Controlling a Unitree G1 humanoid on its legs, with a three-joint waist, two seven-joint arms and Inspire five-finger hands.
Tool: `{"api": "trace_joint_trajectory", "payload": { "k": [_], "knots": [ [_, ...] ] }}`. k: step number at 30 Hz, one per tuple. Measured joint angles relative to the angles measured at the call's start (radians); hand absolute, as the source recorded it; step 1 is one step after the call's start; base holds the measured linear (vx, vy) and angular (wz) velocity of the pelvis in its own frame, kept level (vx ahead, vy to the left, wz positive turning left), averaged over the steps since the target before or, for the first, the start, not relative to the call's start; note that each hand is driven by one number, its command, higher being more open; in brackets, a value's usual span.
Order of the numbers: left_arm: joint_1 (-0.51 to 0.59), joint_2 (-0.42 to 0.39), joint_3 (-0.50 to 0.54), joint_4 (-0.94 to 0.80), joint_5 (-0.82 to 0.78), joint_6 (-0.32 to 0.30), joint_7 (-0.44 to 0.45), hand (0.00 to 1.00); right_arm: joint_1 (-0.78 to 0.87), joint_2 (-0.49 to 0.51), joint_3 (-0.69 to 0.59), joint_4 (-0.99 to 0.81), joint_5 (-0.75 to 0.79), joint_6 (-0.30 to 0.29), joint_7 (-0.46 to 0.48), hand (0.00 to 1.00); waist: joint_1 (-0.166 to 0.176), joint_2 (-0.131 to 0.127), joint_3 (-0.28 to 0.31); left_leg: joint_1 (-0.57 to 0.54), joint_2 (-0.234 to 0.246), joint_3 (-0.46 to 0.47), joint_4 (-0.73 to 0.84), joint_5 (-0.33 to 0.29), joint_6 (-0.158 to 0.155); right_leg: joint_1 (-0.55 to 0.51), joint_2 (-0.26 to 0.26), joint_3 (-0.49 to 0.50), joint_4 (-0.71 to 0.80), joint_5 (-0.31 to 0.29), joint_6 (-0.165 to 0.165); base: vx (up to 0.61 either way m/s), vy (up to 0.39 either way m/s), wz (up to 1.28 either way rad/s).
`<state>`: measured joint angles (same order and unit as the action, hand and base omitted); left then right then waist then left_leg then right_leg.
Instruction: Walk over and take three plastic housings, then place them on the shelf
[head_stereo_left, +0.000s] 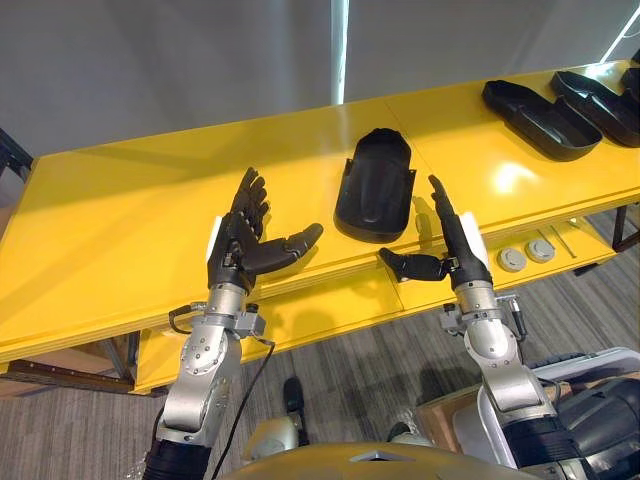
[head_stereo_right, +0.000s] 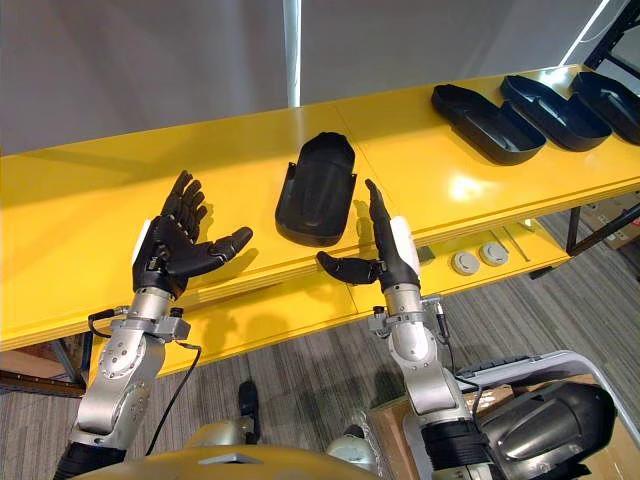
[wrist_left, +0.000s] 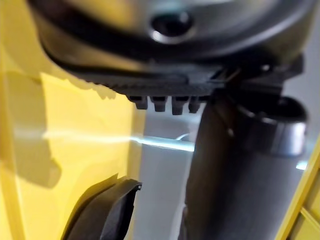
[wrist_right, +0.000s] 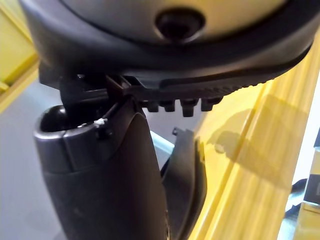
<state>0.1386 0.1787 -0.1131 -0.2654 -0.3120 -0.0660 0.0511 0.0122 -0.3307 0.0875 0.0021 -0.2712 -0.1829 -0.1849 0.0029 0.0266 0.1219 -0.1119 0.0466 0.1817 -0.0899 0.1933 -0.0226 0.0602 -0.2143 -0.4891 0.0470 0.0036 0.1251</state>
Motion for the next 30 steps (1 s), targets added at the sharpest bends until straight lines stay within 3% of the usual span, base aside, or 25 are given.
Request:
{"api": "trace_joint_trajectory", "payload": {
  "k": [5, 9, 30],
  "knots": [
    [0.024, 0.000, -0.002, 0.000, 0.000, -0.001, -0.009, 1.00, -0.034, -0.019, 0.000, 0.023, -0.040, 0.020, -0.026, 1.00, 0.005, 0.008, 0.021, 0.006, 0.000, -0.003, 0.000, 0.003, 0.001, 0.004, -0.002, -0.002, 0.009, -0.006, 0.004, 0.00, 0.000, 0.01],
    [0.025, 0.000, -0.014, 0.000, -0.001, -0.001, -0.010, 1.00, -0.043, -0.018, -0.001, 0.052, -0.042, 0.055, -0.104, 1.00, 0.019, 0.011, 0.039, 0.006, -0.001, -0.009, 0.000, 0.006, 0.003, 0.003, -0.005, -0.005, 0.020, -0.011, 0.007, -0.02, 0.003, 0.04],
    [0.071, 0.000, -0.031, 0.042, -0.014, -0.001, -0.043, 1.00, -0.093, 0.025, -0.020, 0.099, -0.087, 0.156, -0.210, 1.00, 0.026, 0.000, 0.048, 0.010, -0.003, -0.030, 0.000, 0.012, 0.002, 0.021, -0.008, -0.027, 0.024, -0.011, 0.008, -0.01, -0.001, 0.03]
  ]
}}
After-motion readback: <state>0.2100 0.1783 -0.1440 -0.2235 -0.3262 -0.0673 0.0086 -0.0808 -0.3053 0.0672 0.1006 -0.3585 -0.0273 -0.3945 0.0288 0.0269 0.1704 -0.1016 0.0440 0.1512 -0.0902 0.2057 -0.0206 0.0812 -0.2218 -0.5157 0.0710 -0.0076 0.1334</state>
